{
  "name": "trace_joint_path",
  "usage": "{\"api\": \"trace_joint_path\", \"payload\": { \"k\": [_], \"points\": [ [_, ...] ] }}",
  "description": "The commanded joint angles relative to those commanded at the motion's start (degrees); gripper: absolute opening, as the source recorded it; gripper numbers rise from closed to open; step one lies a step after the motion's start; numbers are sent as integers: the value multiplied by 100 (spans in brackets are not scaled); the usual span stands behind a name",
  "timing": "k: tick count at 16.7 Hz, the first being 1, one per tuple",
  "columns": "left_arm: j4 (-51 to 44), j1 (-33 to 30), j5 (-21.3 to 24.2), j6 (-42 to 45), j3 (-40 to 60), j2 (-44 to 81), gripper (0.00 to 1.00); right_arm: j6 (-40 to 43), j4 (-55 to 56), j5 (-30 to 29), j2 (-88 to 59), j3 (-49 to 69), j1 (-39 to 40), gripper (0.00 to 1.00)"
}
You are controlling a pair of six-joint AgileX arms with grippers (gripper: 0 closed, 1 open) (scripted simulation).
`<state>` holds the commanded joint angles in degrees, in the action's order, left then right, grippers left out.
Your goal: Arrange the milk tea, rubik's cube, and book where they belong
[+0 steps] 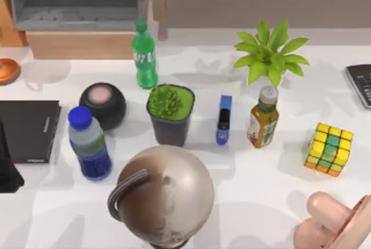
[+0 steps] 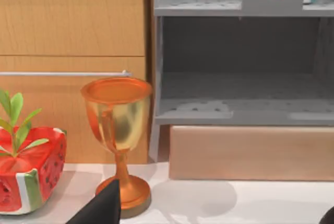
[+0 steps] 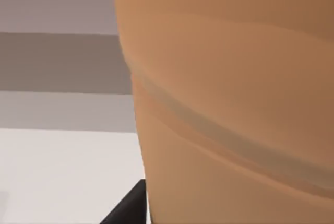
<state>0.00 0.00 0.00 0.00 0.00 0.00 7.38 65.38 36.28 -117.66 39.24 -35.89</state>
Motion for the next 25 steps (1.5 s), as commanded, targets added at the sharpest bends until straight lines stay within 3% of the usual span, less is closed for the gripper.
{"api": "trace_joint_path", "payload": {
  "k": [12, 25],
  "points": [
    [0, 0, 0, 0, 0, 0, 100, 0, 0, 0, 0, 0, 0, 98],
    [0, 0, 0, 0, 0, 0, 100, 47, 120, 177, 141, -288, -142, 100]
  ]
}}
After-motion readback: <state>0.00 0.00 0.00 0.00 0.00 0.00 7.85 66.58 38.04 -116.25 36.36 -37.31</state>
